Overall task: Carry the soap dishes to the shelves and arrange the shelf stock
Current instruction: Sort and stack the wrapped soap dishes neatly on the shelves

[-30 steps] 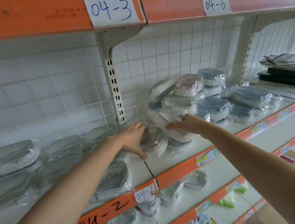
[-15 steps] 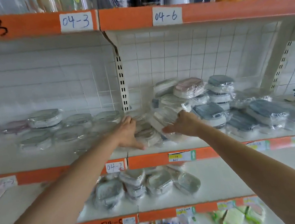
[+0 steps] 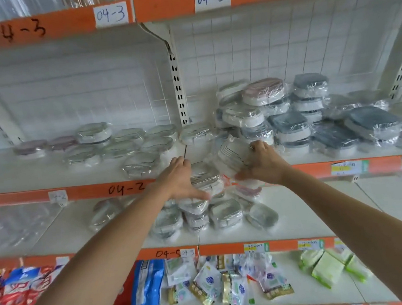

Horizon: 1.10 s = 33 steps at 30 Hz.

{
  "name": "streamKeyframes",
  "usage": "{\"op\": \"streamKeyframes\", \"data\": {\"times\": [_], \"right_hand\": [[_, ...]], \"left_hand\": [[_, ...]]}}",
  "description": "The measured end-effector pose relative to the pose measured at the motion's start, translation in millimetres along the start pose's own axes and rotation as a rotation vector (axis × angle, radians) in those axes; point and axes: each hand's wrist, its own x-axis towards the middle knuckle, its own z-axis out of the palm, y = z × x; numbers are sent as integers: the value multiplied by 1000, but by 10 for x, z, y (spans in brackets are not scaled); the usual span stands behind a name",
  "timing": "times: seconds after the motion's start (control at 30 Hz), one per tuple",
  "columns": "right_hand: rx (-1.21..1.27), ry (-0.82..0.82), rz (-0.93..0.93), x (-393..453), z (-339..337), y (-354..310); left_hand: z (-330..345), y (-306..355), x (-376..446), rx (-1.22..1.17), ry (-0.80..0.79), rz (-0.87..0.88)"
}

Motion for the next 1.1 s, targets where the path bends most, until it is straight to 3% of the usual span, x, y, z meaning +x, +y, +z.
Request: {"op": "streamKeyframes", "data": {"times": [0.27,0.63,0.8,1.1], "right_hand": [[-52,-37,-48,-477,298,50],[-83,-199,133,-998,857,661],[-115,-233,225,-894,1162,1041],[-100,-160,336,-230,1734,1865]], "left_hand": [[410,18,-382,103,-73,24],[1237,196,-407,14,-215,-6],[1618,331,-173,19,-266,-66],[2204,529,816,55,-166,-128]]}}
